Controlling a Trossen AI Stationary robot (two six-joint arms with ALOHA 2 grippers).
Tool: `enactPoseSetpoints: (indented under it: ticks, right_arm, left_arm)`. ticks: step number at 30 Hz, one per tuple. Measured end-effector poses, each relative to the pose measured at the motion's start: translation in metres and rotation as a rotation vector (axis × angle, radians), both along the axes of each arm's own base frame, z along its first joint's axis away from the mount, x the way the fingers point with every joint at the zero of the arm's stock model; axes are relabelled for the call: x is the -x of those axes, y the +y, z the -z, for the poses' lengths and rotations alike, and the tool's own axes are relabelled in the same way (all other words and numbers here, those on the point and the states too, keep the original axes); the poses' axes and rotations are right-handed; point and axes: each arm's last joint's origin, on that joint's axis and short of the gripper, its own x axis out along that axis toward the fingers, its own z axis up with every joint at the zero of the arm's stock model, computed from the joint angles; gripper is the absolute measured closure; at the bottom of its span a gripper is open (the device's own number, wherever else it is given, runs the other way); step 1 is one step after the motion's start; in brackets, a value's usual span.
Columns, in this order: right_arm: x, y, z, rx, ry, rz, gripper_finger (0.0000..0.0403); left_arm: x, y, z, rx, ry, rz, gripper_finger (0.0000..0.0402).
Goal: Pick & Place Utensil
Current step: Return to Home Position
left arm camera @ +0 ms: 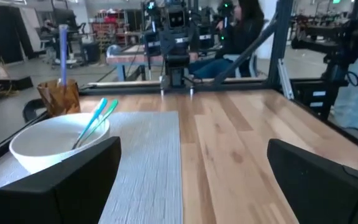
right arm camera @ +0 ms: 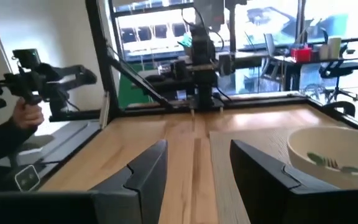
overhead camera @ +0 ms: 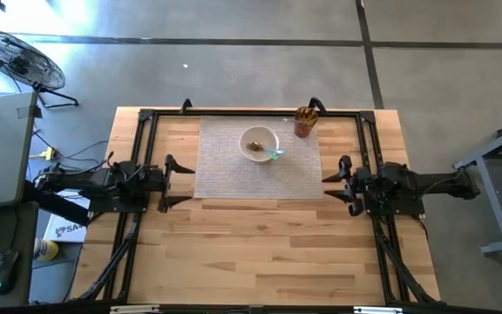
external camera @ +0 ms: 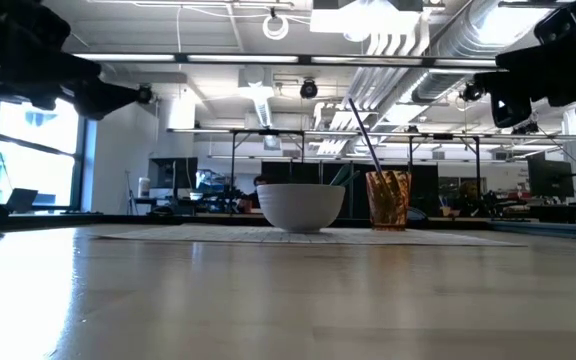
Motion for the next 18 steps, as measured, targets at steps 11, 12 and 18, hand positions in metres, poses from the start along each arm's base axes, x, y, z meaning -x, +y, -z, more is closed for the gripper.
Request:
enactPoseSetpoints:
  ticks: [11,12,18]
  right_arm:
    - [-0.0002,0.0000,0.0052,0.000,0.054,0.001,0.0235]
    - [-0.0002,0.0000,0.0052,0.000,0.054,0.001,0.0235]
    - [-0.0002,0.0000,0.0054,-0.001,0.057,0.000,0.0234]
  left_arm:
    - [-0.0033,-0.0011,0.0052,0.040,0.060,0.031,0.0002]
    - [-0.0036,-0.0012,0.0057,0.042,0.065,0.031,0.0002]
    - [-0.0038,-0.0012,0.0060,0.085,0.067,0.030,0.0002]
